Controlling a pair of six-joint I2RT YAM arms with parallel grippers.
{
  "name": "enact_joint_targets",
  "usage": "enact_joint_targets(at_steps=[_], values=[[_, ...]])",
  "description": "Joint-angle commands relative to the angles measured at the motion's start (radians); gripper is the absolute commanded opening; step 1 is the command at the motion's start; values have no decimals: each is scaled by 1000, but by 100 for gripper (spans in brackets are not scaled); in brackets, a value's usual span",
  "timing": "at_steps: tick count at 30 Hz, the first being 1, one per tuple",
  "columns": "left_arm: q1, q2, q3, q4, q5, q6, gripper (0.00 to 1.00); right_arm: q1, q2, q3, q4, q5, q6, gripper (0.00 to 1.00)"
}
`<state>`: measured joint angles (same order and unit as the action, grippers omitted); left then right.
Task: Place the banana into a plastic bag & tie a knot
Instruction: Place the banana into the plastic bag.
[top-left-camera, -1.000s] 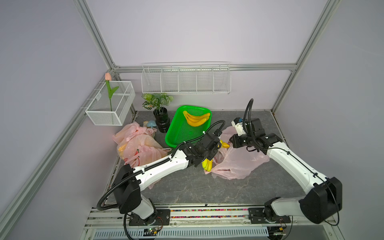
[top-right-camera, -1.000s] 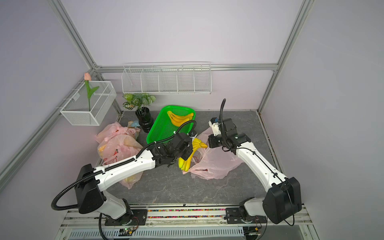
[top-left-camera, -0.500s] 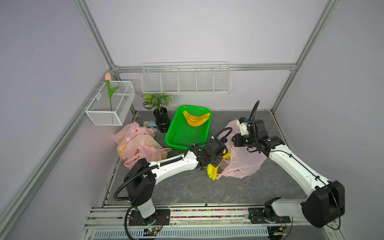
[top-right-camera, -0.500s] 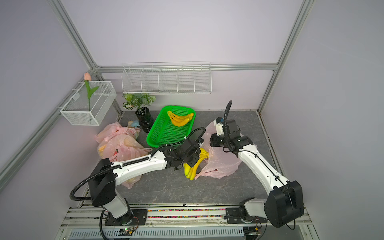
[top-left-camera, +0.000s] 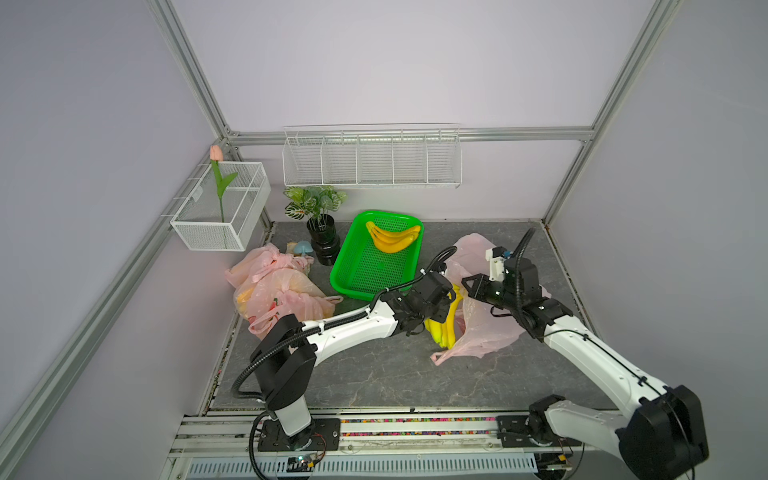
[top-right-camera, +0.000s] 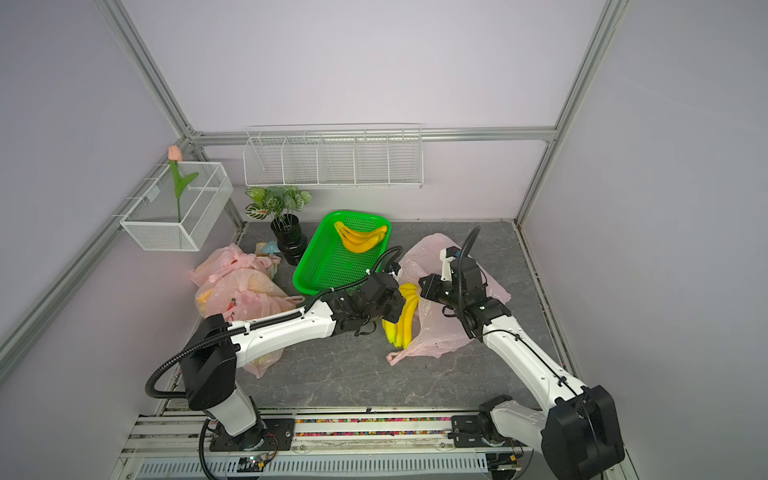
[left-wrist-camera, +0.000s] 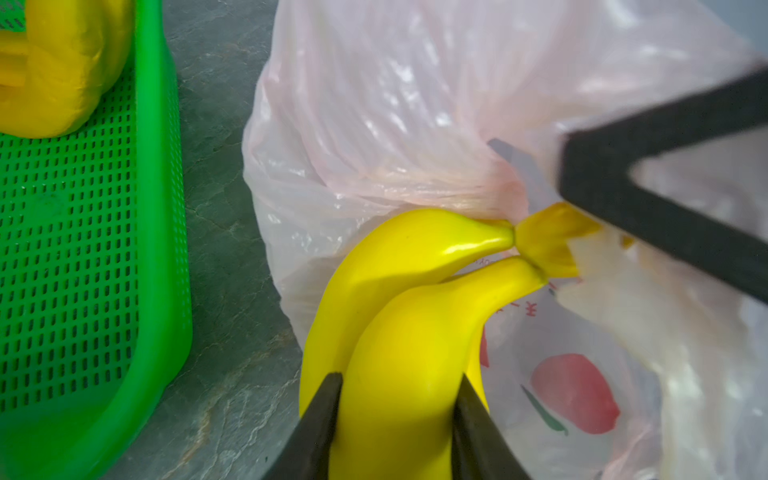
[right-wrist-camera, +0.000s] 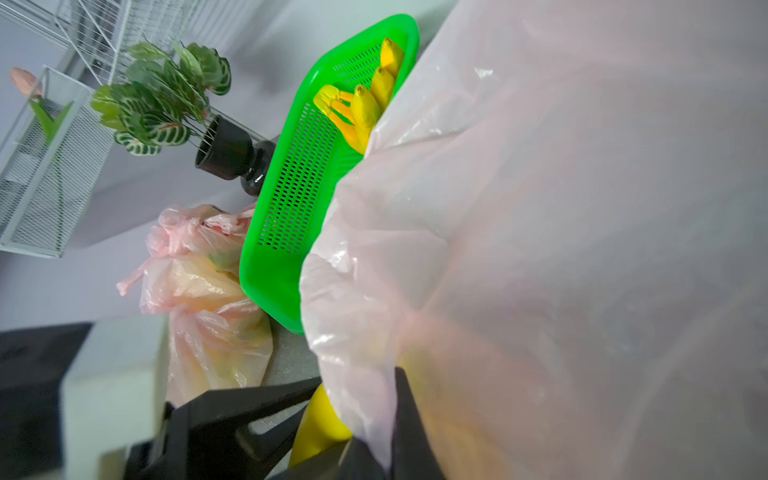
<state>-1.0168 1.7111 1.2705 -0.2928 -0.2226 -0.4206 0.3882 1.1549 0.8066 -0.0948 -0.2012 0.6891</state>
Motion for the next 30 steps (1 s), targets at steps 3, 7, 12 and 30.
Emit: enact_joint_targets(at_steps=[3,7,12,30], values=[[36,37,66,43,40,-47,6,14,4,-28,52,-5,51,7],[-15,40,78,7,-18,9,5,19,1,-23,51,2,34,7],[-18,-8,-47,185,150,34,2,19,-17,-33,79,13,64,7],[-24,34,-41,331,287,85,4,24,-16,-62,104,19,78,7]])
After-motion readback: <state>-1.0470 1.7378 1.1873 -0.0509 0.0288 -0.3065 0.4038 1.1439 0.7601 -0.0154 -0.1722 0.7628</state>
